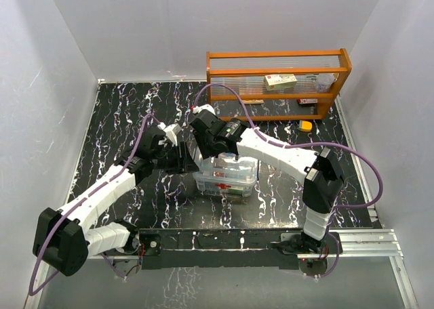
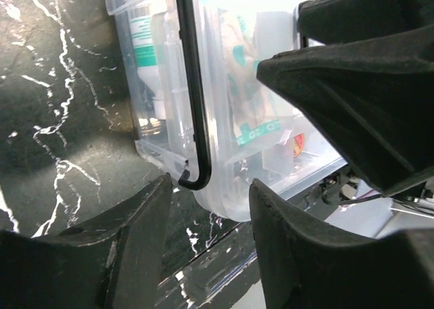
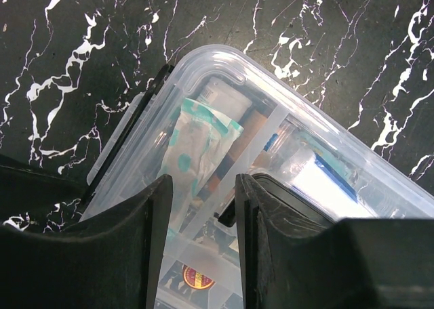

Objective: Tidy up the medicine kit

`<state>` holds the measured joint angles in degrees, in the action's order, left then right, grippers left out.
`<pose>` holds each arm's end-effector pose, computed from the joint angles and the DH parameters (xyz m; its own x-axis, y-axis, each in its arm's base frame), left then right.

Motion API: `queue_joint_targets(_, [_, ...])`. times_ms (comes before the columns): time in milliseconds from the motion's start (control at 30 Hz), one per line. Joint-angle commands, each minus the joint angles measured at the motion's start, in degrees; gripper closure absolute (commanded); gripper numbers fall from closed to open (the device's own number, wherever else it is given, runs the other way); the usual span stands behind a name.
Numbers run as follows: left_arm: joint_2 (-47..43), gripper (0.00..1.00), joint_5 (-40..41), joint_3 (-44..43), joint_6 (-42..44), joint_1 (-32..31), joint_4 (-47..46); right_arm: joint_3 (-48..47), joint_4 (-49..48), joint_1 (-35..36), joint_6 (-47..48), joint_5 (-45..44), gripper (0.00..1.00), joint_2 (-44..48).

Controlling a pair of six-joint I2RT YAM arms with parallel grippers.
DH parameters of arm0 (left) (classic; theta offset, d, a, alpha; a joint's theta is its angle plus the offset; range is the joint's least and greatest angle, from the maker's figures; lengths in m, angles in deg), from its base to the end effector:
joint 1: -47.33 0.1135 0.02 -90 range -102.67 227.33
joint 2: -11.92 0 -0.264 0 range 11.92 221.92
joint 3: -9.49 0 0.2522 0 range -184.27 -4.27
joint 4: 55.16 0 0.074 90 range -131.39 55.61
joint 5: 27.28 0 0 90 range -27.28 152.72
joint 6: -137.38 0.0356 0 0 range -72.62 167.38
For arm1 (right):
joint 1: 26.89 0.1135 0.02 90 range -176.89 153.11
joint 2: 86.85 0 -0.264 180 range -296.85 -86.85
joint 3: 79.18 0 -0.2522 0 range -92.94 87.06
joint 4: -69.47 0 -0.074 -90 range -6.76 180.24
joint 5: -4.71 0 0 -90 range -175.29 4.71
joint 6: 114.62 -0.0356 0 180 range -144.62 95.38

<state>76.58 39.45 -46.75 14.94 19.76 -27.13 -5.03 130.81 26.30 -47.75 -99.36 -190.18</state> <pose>0.2083 -0.1246 0.2518 -0.8237 -0.1259 -0.5530 0.3141 0.7106 -0.6296 0.2400 0.3063 0.2886 -0.7468 -0.3620 -0.5578 -0.4435 0.8962 0.0121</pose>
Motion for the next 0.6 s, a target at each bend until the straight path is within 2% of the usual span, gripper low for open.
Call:
queue_joint_targets(0, [-0.95, 0.48, 5.48, -3.88, 2.48, -0.79, 9.34, 2.36, 3.15, 0.91, -4.99, 8.29, 0.60, -4.53])
queue_joint_targets(100, [-1.97, 0.36, 6.58, -6.48, 2.48, -0.80, 10.94, -0.87, 2.33, 0.83, -6.06, 6.69, 0.58, -2.60])
queue_joint_targets(333, [-3.20, 0.17, 13.08, -14.82, 3.51, -0.76, 17.16, -6.43, 0.12, -1.20, -9.65, 0.64, 0.49, 5.28])
queue_joint_targets(433, [-5.73, 0.02, 17.15, -17.22, 4.45, -0.74, 19.67, -1.07, -1.75, -1.63, -11.00, -6.10, 0.44, 12.85])
queue_joint_targets(567, [-9.46, 0.01, 21.97, -20.65, 4.10, -0.68, 24.34, 9.89, -4.72, -1.86, -10.46, -14.99, 0.35, 25.94])
